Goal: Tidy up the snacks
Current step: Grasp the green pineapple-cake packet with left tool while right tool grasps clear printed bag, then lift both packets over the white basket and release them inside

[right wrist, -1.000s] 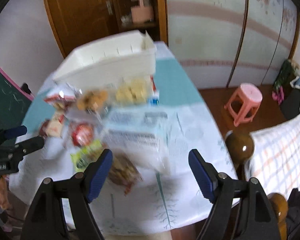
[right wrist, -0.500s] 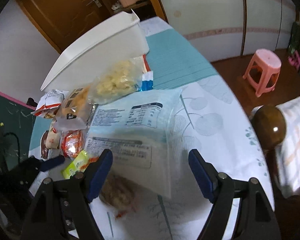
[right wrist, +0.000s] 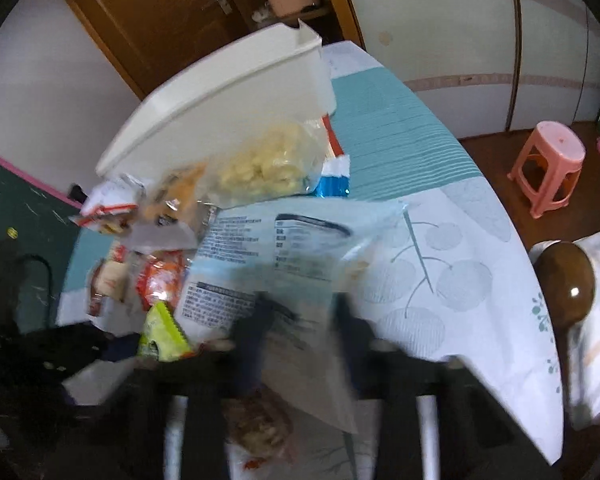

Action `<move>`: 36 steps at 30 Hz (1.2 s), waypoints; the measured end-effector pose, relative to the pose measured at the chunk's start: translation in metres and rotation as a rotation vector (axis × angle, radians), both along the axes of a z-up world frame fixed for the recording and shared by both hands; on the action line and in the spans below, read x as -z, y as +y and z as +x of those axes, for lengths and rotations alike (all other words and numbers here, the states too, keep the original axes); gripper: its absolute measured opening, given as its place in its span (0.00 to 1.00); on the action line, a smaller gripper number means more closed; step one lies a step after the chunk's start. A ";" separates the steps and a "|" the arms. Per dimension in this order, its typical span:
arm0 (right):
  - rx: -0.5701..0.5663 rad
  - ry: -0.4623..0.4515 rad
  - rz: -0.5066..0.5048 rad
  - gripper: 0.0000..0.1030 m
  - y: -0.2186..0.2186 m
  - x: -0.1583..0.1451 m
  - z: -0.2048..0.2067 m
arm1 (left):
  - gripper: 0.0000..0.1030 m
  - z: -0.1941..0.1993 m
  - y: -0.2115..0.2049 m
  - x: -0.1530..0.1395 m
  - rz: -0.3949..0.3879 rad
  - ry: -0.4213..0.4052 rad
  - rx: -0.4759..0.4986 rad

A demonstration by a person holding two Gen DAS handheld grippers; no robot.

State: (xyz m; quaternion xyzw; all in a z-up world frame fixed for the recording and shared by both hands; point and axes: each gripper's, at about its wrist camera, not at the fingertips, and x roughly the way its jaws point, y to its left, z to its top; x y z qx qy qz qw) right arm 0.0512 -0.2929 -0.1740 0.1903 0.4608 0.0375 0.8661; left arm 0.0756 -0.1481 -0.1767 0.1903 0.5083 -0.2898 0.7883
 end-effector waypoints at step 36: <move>-0.015 -0.341 -0.185 0.07 0.072 -0.137 -0.080 | 0.34 -0.028 0.110 -0.110 -0.169 -0.153 -0.265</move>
